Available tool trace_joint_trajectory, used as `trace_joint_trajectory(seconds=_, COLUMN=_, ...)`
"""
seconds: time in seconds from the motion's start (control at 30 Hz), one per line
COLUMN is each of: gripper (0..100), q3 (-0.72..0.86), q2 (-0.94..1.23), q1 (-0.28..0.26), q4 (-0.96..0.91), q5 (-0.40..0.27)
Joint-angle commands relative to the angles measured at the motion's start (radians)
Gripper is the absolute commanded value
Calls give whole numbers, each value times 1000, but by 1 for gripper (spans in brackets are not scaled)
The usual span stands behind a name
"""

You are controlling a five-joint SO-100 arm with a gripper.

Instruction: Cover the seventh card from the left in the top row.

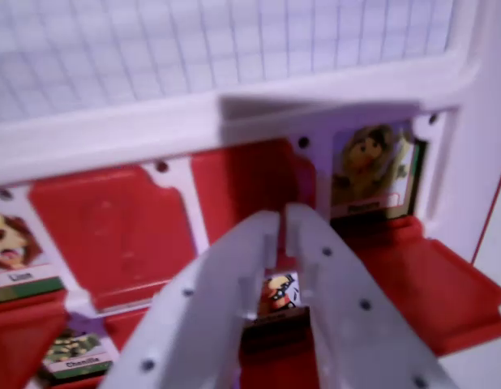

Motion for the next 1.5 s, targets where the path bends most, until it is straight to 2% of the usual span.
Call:
trace_joint_trajectory(seconds=0.0, gripper=0, q3=-107, q2=46, q1=0, q4=-26, q5=9)
trace_joint_trajectory(seconds=0.3, gripper=0, q3=-38, q2=149, q1=-11, q4=3, q5=21)
trace_joint_trajectory(seconds=0.7, gripper=0, q3=268, q2=522, q1=-66, q4=43, q5=14)
trace_joint_trajectory(seconds=0.83, gripper=0, q3=396, q2=669, q1=-89, q4=66, q5=-12)
trace_joint_trajectory(seconds=0.9, gripper=0, q3=462, q2=742, q1=-100, q4=107, q5=-63)
trace_joint_trajectory(seconds=0.97, gripper=0, q3=522, q2=816, q1=-107, q4=138, q5=-64)
trace_joint_trajectory(seconds=1.2, gripper=0, q3=686, q2=1046, q1=-107, q4=258, q5=-8)
trace_joint_trajectory(seconds=1.3, gripper=0, q3=762, q2=1135, q1=-97, q4=267, q5=-8)
trace_joint_trajectory(seconds=1.47, gripper=0, q3=804, q2=1224, q1=-94, q4=334, q5=-58)
